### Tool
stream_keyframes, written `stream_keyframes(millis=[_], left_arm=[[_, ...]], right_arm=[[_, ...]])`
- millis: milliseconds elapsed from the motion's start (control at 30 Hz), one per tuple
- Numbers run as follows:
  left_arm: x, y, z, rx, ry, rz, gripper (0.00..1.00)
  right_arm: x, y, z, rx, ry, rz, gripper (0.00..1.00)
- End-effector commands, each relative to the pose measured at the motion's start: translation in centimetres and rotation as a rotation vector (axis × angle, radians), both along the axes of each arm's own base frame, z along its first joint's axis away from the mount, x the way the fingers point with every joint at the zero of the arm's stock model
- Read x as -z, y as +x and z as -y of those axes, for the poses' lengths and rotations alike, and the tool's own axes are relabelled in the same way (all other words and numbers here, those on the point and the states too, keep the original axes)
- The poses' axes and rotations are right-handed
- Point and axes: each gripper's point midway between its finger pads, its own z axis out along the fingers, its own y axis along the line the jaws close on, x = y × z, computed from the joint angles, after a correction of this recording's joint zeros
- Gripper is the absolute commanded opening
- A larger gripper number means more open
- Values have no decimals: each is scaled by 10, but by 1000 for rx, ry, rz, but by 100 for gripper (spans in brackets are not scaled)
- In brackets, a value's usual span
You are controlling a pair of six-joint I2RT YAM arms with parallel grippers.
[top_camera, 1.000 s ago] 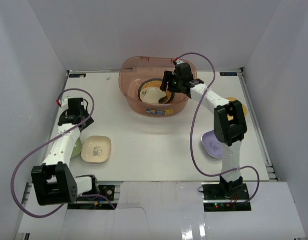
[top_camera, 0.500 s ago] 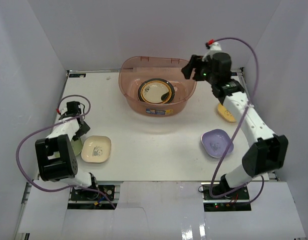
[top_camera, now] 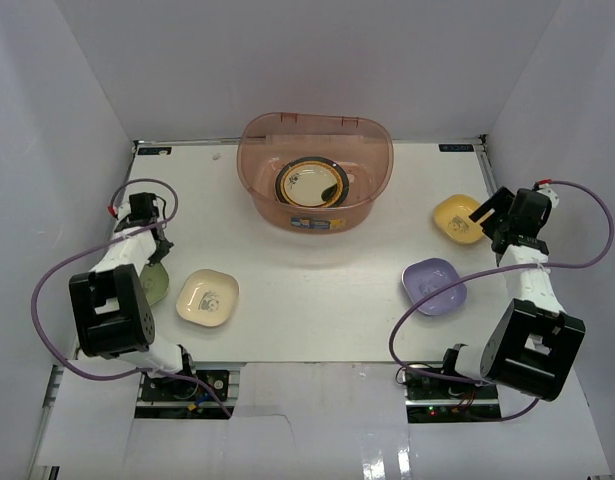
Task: Place the plates into the plastic bin on the countertop
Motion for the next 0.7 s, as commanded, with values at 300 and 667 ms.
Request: stream_keyframes(millis=[300,667], left_arm=[[-232,66,89,279,74,627,0],[-377,141,313,783,-16,869,0]], right_arm=[[45,6,36,150,-35,-77,84],[83,43,25,77,35,-119,65]])
